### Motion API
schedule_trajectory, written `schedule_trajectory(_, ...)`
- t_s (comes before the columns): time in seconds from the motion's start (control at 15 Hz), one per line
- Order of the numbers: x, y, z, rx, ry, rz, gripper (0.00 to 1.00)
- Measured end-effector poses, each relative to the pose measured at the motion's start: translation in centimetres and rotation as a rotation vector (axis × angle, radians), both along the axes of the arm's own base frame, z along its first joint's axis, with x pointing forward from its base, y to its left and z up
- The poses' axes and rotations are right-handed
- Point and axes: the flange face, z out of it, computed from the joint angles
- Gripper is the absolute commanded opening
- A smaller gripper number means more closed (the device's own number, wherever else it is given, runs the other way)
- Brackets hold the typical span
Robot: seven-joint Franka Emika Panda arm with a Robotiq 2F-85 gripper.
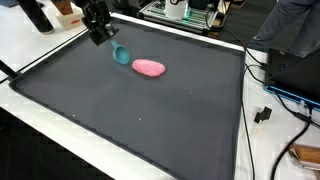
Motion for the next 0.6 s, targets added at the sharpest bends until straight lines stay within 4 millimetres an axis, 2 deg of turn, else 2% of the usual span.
schedule_trajectory(0.6, -0.5, 6.2, 5.5, -0.142, 0.066, 0.035, 0.25)
